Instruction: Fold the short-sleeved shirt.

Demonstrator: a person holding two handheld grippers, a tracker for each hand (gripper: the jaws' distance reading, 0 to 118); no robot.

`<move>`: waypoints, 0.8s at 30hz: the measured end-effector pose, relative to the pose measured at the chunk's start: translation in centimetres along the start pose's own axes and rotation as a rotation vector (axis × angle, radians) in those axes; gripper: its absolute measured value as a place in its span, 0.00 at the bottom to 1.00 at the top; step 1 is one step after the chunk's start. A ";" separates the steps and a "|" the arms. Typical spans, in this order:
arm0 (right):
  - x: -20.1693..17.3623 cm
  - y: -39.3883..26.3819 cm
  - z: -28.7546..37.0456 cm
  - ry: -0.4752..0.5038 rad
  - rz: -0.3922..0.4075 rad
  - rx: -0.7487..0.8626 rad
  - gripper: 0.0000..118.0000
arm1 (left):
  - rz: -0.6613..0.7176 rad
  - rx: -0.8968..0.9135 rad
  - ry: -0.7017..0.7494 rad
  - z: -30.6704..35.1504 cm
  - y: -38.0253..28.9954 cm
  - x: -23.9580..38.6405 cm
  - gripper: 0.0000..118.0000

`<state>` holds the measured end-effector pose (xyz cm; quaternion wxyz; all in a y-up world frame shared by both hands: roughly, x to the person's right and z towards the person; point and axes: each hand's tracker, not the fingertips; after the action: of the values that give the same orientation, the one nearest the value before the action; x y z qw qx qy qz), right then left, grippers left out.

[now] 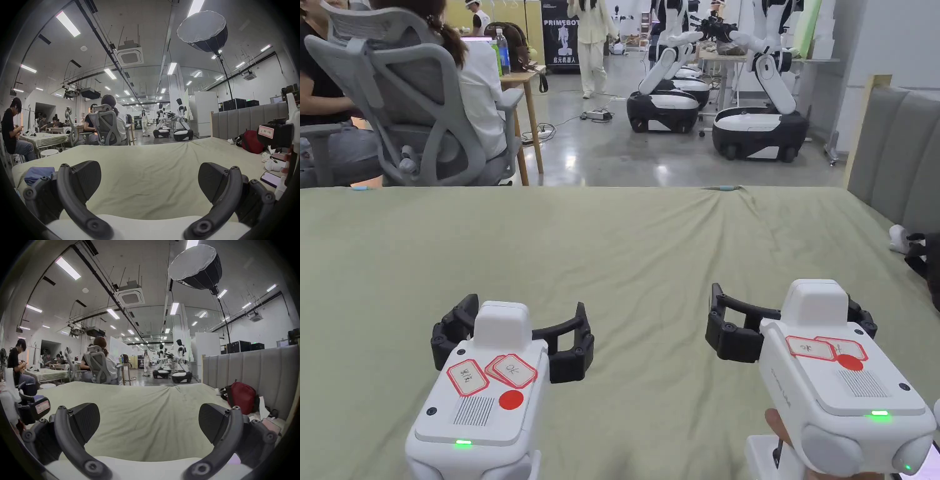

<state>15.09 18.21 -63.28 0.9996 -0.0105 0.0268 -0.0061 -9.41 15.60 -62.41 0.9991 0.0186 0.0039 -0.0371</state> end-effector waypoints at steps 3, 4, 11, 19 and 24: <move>-0.6 0.2 -0.4 -0.064 -0.060 -0.066 1.00 | -0.006 0.009 -0.003 0.1 0.2 0.0 1.00; 0.0 0.5 -0.5 -0.053 -0.082 -0.092 1.00 | -0.007 0.010 -0.002 0.1 0.3 0.0 1.00; -0.2 2.7 -0.2 -0.033 -0.170 -0.090 1.00 | -0.012 0.003 0.003 0.0 0.2 -0.2 1.00; -0.5 2.6 -0.3 -0.040 -0.081 -0.077 1.00 | 0.003 0.015 0.006 -0.2 0.7 -0.1 1.00; 0.2 2.4 -0.6 -0.040 -0.057 -0.082 1.00 | -0.014 0.009 0.003 0.0 0.4 0.0 1.00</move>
<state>15.32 20.57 -63.97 0.9981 -0.0521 0.0068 -0.0335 -9.34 16.00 -62.45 0.9987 0.0233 0.0053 -0.0443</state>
